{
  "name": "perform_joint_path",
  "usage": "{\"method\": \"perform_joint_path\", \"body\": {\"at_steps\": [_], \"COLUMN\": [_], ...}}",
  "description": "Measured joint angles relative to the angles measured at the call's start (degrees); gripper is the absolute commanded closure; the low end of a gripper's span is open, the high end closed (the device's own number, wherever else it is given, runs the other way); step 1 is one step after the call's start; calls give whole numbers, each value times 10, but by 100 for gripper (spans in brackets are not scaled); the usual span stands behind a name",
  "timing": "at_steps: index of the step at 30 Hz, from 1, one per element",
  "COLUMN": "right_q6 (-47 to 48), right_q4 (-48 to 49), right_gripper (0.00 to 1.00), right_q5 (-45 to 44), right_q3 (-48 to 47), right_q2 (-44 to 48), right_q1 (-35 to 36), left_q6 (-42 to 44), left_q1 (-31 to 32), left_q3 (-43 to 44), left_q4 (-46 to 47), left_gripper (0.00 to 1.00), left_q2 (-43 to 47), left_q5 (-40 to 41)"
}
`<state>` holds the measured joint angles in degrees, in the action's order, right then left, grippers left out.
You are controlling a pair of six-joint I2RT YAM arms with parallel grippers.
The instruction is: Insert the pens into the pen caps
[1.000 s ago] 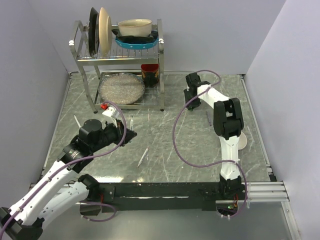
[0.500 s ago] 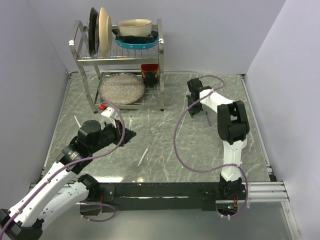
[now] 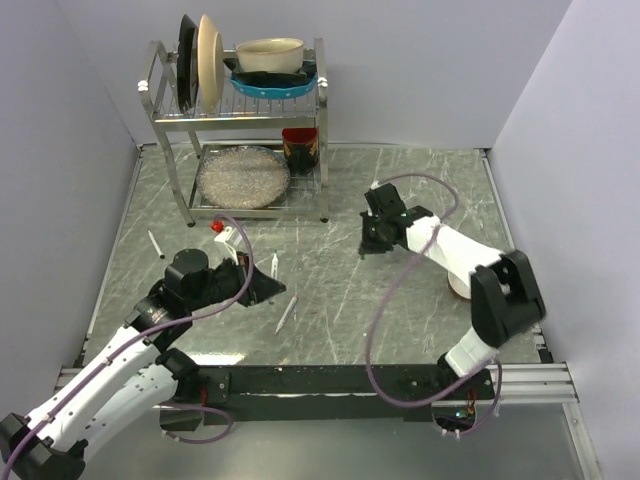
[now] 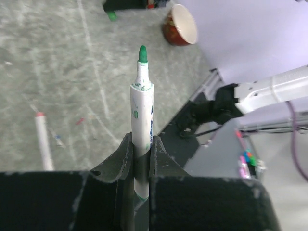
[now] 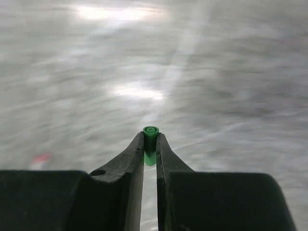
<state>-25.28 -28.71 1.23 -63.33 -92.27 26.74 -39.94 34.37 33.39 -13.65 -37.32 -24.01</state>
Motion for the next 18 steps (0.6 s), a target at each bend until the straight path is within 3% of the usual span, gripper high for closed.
{"method": "perform_joint_path", "body": {"at_steps": [10,18], "right_q6": [-122,-202], "right_q4": [173,282], "right_gripper": [100,100], "right_q5": [100,117], "right_q3": [19,43], "right_q2": [224,247], "right_q1": [107,168], "left_q6": [-83,-118], "left_q1": [0,0], "left_q3": [-57,-58], "left_q4": [101,160], "left_gripper": [99,99], "left_q2": [7,-19], "left_q5": [-66,-94]}}
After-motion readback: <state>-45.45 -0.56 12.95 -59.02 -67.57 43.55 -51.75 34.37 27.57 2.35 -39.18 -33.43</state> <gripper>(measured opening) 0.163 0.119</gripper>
